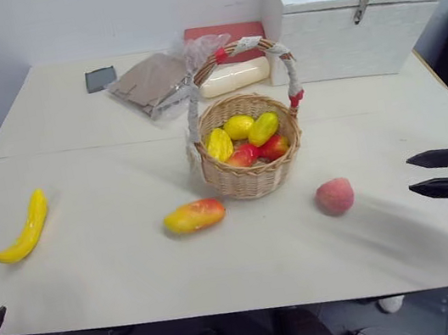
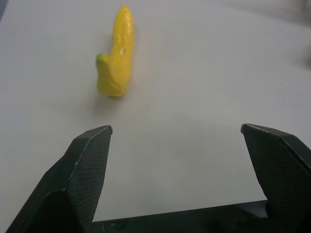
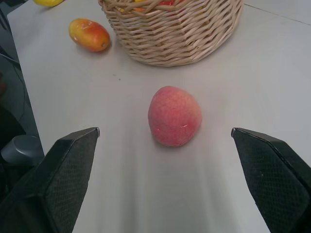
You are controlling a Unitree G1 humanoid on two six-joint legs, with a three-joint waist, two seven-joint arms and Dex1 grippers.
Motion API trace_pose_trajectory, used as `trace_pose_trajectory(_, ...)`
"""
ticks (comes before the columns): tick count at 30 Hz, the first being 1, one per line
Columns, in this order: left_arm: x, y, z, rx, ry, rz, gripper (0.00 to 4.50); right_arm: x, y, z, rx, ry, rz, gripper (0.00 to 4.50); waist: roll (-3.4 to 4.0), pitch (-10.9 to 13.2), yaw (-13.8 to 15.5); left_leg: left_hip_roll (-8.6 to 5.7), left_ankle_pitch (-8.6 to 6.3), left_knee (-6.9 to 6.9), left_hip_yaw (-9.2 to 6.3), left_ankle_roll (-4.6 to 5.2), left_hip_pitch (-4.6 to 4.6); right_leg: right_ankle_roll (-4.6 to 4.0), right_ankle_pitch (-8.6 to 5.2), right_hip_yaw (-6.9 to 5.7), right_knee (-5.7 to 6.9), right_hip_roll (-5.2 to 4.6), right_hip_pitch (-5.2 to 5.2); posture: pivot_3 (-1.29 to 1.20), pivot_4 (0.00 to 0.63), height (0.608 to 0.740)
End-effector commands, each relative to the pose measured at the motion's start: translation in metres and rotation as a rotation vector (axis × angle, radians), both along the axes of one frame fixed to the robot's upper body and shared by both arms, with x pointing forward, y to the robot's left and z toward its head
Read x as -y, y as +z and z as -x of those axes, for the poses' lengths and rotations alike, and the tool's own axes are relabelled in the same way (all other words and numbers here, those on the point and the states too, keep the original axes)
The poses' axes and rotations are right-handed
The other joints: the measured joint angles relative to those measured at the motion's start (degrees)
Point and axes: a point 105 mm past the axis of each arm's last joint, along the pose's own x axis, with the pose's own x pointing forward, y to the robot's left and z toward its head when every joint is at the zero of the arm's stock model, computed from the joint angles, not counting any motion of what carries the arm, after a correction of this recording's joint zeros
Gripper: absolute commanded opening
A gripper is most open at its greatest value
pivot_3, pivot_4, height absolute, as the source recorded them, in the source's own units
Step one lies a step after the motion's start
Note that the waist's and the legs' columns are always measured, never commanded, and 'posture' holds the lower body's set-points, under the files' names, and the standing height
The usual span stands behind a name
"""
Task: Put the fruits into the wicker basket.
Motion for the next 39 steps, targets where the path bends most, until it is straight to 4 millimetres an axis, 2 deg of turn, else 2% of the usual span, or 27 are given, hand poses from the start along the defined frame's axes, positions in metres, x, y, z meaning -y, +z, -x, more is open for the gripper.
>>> trace_pose_trajectory(1, -0.001, 0.004, 0.002, 0.008, 0.0, -0.03, 4.46, -0.005, 0.013, 0.001, 0.045, 0.018, -0.005, 4.5, 0.02, 0.01, -0.11, 0.01, 0.0, 0.0, 0.0, 0.0, -0.01, 0.0, 0.0, 0.0, 0.0, 0.0, -0.01, 0.0, 0.15, 0.74)
trace_pose_trajectory(17, -0.008, -0.002, -0.005, -0.011, 0.066, -0.006, 4.46, -0.006, 0.006, -0.001, 0.051, 0.003, 0.074, 4.5, 0.05, 0.03, -0.2, 0.01, -0.01, 0.0, 0.01, -0.02, -0.02, 0.0, 0.0, 0.02, -0.01, 0.0, -0.02, 0.0, 0.15, 0.74)
trace_pose_trajectory(27, 0.004, 0.009, -0.023, -0.007, -0.005, 0.003, 4.46, -0.016, 0.009, 0.002, 0.094, 0.02, 0.077, 4.5, 0.06, 0.04, -0.19, 0.01, -0.01, 0.01, 0.01, -0.02, -0.02, 0.0, 0.0, 0.01, 0.02, 0.0, -0.01, 0.0, 0.15, 0.74)
trace_pose_trajectory(30, 0.019, 0.027, -0.039, 0.013, -0.066, 0.018, 4.46, -0.035, 0.024, 0.009, 0.114, 0.09, 0.041, 4.5, 0.07, 0.05, -0.17, 0.01, -0.01, -0.01, 0.01, -0.02, -0.03, 0.01, 0.01, 0.02, 0.01, 0.0, -0.02, 0.0, 0.15, 0.74)
trace_pose_trajectory(33, 0.02, 0.047, -0.064, -0.011, -0.024, -0.002, 4.46, -0.064, 0.041, 0.025, 0.145, 0.212, 0.012, 4.5, 0.08, 0.05, 0.19, 0.04, 0.01, 0.01, -0.03, -0.05, -0.02, 0.03, 0.01, -0.02, 0.1, 0.03, 0.0, 0.0, 0.15, 0.74)
trace_pose_trajectory(37, 0.005, 0.07, -0.096, -0.081, 0.096, -0.031, 4.46, -0.102, 0.065, 0.046, 0.248, 0.367, 0.008, 4.5, 0.11, 0.07, 0.3, 0.01, 0.08, 0.01, -0.09, -0.06, -0.01, 0.08, 0.04, -0.07, 0.13, 0.02, 0.04, 0.0, 0.15, 0.74)
trace_pose_trajectory(39, -0.002, 0.077, -0.11, -0.148, 0.12, -0.105, 4.46, -0.118, 0.081, 0.055, 0.329, 0.435, -0.009, 4.5, 0.11, 0.08, 0.15, 0.0, 0.08, -0.01, -0.06, -0.07, -0.02, 0.15, 0.08, -0.05, 0.09, 0.01, 0.03, 0.0, 0.15, 0.74)
